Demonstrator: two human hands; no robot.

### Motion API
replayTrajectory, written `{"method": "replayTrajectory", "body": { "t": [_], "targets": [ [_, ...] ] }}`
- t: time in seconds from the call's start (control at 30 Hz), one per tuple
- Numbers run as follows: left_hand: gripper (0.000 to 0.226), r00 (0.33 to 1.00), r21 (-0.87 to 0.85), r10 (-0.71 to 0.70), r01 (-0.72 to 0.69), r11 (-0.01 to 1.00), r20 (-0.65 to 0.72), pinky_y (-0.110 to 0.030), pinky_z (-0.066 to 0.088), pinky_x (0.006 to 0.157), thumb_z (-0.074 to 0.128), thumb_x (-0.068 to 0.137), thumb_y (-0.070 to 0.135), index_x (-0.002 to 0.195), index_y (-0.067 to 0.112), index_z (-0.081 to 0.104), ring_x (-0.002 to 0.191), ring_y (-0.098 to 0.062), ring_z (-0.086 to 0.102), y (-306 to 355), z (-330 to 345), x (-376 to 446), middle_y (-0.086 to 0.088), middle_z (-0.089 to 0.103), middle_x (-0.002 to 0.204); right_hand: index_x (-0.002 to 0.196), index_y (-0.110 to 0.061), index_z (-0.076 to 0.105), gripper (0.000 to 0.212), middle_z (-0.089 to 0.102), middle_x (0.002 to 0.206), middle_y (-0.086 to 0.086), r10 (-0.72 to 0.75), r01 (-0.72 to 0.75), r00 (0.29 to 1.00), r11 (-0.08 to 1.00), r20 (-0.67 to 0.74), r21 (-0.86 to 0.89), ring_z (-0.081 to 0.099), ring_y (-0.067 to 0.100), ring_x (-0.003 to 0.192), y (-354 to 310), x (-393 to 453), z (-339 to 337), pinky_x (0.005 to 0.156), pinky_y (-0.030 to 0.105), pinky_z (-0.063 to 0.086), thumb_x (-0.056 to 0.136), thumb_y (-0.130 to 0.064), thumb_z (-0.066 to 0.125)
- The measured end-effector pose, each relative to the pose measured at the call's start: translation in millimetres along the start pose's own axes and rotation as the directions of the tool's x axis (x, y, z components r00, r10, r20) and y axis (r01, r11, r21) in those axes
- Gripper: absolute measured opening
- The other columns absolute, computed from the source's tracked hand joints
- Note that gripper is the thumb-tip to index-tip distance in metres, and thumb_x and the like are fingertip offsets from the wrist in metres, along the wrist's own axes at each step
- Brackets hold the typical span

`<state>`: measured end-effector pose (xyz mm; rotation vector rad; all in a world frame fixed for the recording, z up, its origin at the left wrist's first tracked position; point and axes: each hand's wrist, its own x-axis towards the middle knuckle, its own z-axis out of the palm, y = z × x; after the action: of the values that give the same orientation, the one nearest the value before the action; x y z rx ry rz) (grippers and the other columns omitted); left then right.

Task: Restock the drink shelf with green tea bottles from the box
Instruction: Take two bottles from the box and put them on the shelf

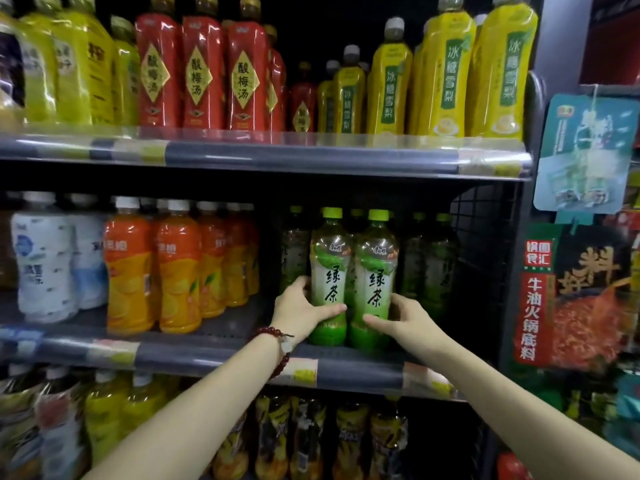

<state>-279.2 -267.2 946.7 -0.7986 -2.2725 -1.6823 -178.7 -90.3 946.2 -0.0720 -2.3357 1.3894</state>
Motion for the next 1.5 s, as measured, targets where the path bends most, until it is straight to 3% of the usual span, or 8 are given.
{"method": "replayTrajectory", "body": {
  "t": [0.13, 0.3, 0.47, 0.6, 0.83, 1.03, 1.17, 1.5],
  "targets": [
    [0.055, 1.000, -0.020, 0.015, -0.015, 1.000, 0.009, -0.023, 0.051, 0.082, 0.085, 0.058, 0.037, 0.106, 0.029, 0.059, 0.093, -0.006, 0.061, -5.9, -9.5, 5.9, 0.014, 0.063, 0.096, 0.109, -0.027, 0.063, 0.038, 0.071, 0.104, -0.012, -0.004, 0.002, 0.999, 0.999, -0.046, -0.042, 0.066, 0.006, 0.099, -8.5, 8.7, 12.1, 0.094, 0.033, 0.053, 0.075, -0.032, 0.079],
    [0.043, 1.000, -0.041, 0.000, 0.001, 0.999, 0.018, -0.003, 0.045, 0.062, 0.084, 0.062, 0.031, 0.098, 0.034, 0.061, 0.082, 0.011, 0.057, -26.3, -43.4, 22.8, 0.025, 0.062, 0.084, 0.117, -0.025, 0.058, 0.043, 0.063, 0.095, -0.018, 0.007, -0.008, 0.999, 0.999, -0.031, -0.033, 0.061, 0.002, 0.093, -22.5, 27.9, 51.6, 0.087, 0.023, 0.050, 0.078, -0.029, 0.077],
    [0.052, 0.994, -0.088, -0.091, 0.096, 0.991, 0.058, -0.032, 0.049, 0.091, 0.082, 0.067, 0.024, 0.113, 0.025, 0.058, 0.103, -0.012, 0.060, -52.8, -83.4, 43.0, 0.004, 0.065, 0.108, 0.120, -0.017, 0.058, 0.046, 0.067, 0.110, -0.005, 0.020, -0.020, 1.000, 1.000, -0.017, -0.018, 0.059, 0.007, 0.096, -36.6, 53.3, 97.7, 0.086, 0.022, 0.049, 0.079, -0.026, 0.076],
    [0.068, 0.989, -0.056, -0.140, 0.143, 0.988, 0.049, -0.034, 0.044, 0.099, 0.081, 0.069, 0.026, 0.128, 0.013, 0.050, 0.116, -0.019, 0.054, -67.4, -100.6, 49.3, -0.006, 0.059, 0.126, 0.119, -0.016, 0.059, 0.046, 0.067, 0.117, 0.000, 0.035, -0.037, 0.998, 0.998, -0.046, -0.043, 0.057, 0.007, 0.097, -40.7, 66.2, 118.0, 0.086, 0.021, 0.045, 0.078, -0.029, 0.077],
    [0.068, 0.993, -0.049, -0.122, 0.122, 0.991, 0.003, -0.015, 0.042, 0.077, 0.079, 0.070, 0.025, 0.129, 0.007, 0.050, 0.091, -0.001, 0.052, -69.8, -96.6, 39.7, -0.007, 0.058, 0.128, 0.127, -0.016, 0.054, 0.058, 0.064, 0.121, -0.002, 0.064, -0.067, 0.997, 0.996, -0.049, -0.054, 0.055, 0.008, 0.107, -39.1, 65.3, 119.5, 0.089, 0.022, 0.041, 0.077, -0.035, 0.077],
    [0.061, 0.988, 0.289, -0.138, 0.112, 0.951, 0.069, -0.031, 0.044, 0.100, 0.068, 0.080, 0.037, 0.131, 0.011, 0.046, 0.119, -0.022, 0.054, -50.3, -100.3, 33.5, -0.007, 0.056, 0.132, 0.125, -0.011, 0.054, 0.052, 0.062, 0.125, 0.005, 0.084, -0.099, 0.992, 0.982, -0.096, -0.159, 0.057, 0.020, 0.116, -45.4, 56.1, 124.6, 0.086, 0.022, 0.041, 0.083, -0.036, 0.071],
    [0.067, 0.987, 0.537, -0.141, 0.077, 0.840, 0.078, -0.030, 0.045, 0.096, 0.063, 0.083, 0.043, 0.134, 0.006, 0.043, 0.118, -0.025, 0.054, -40.0, -108.0, 19.1, -0.012, 0.056, 0.132, 0.129, -0.007, 0.049, 0.055, 0.060, 0.126, 0.009, 0.081, -0.101, 0.993, 0.953, -0.081, -0.287, 0.057, 0.023, 0.115, -48.8, 46.7, 120.6, 0.082, 0.022, 0.042, 0.085, -0.033, 0.069],
    [0.045, 0.972, 0.575, 0.029, -0.163, 0.802, 0.234, -0.027, 0.046, 0.095, 0.067, 0.081, 0.036, 0.119, 0.013, 0.061, 0.112, -0.019, 0.057, 2.0, -98.1, -21.8, -0.007, 0.061, 0.124, 0.130, -0.008, 0.055, 0.051, 0.062, 0.124, 0.014, 0.023, -0.020, 1.000, 0.838, -0.002, -0.545, 0.059, 0.028, 0.112, -56.2, 2.7, 83.3, 0.094, 0.036, 0.050, 0.086, -0.030, 0.068]
  ]
}}
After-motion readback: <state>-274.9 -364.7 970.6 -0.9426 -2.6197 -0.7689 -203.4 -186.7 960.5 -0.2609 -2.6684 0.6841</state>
